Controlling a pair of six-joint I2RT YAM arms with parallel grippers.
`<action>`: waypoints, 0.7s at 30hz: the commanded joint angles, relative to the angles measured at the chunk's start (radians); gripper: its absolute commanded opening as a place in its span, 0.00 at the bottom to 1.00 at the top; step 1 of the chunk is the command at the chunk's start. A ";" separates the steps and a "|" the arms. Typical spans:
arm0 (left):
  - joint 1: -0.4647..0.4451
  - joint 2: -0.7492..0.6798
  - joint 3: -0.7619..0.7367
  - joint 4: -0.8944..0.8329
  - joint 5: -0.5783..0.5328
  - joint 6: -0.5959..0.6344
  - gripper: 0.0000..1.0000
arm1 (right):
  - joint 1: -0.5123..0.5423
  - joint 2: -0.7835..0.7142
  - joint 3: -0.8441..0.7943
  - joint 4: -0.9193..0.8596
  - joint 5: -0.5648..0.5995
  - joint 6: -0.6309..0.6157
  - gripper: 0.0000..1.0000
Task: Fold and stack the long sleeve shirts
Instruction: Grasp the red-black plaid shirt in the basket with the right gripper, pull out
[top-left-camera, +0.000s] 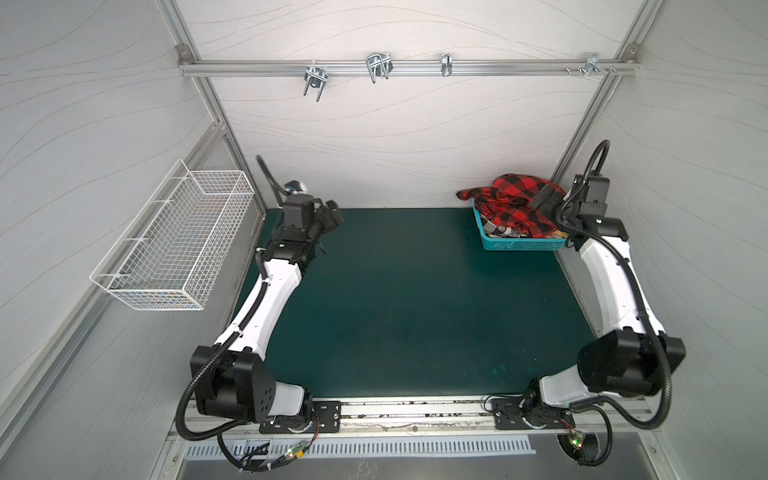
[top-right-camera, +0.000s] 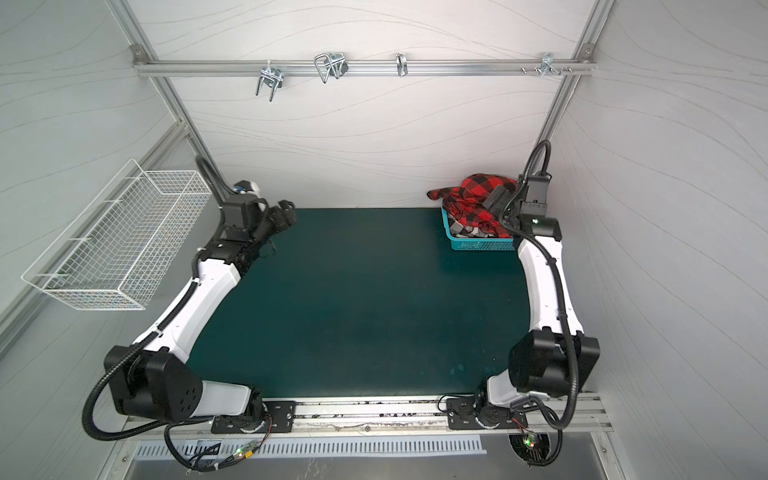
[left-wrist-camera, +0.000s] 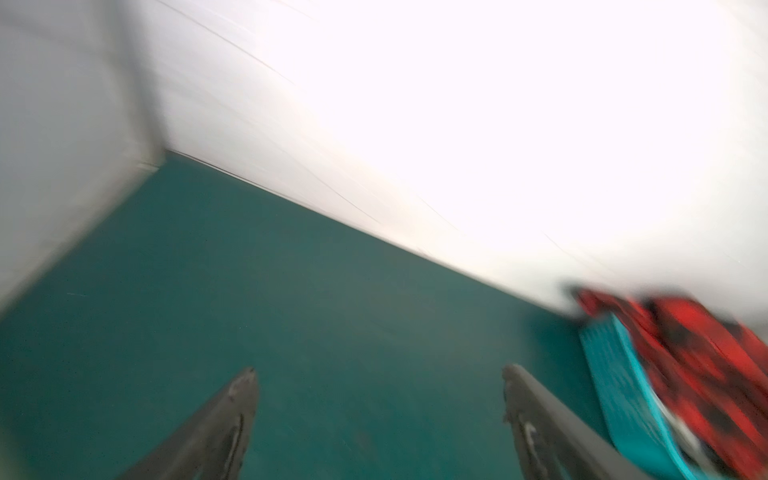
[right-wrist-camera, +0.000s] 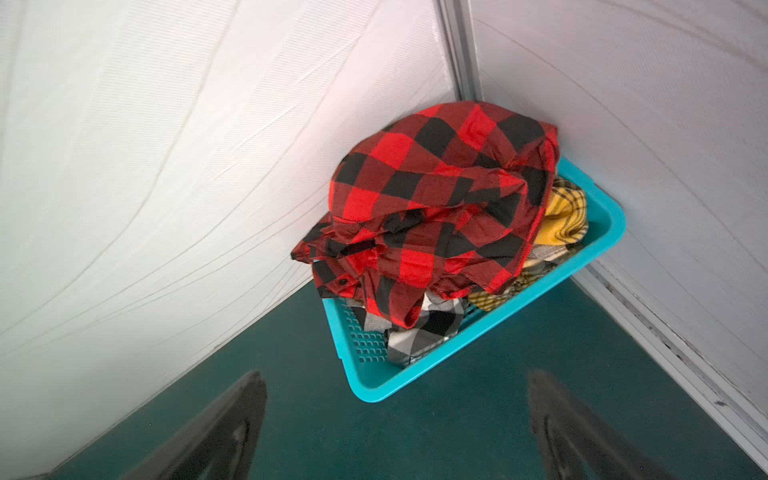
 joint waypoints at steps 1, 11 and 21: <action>-0.116 0.008 -0.028 -0.192 -0.037 -0.011 0.94 | 0.008 0.188 0.164 -0.322 -0.037 0.014 0.94; -0.143 0.028 -0.103 -0.200 0.008 0.001 0.91 | 0.011 0.571 0.504 -0.401 -0.110 -0.047 0.72; -0.144 0.082 -0.077 -0.190 0.020 -0.012 0.87 | 0.020 0.730 0.683 -0.411 -0.174 -0.053 0.13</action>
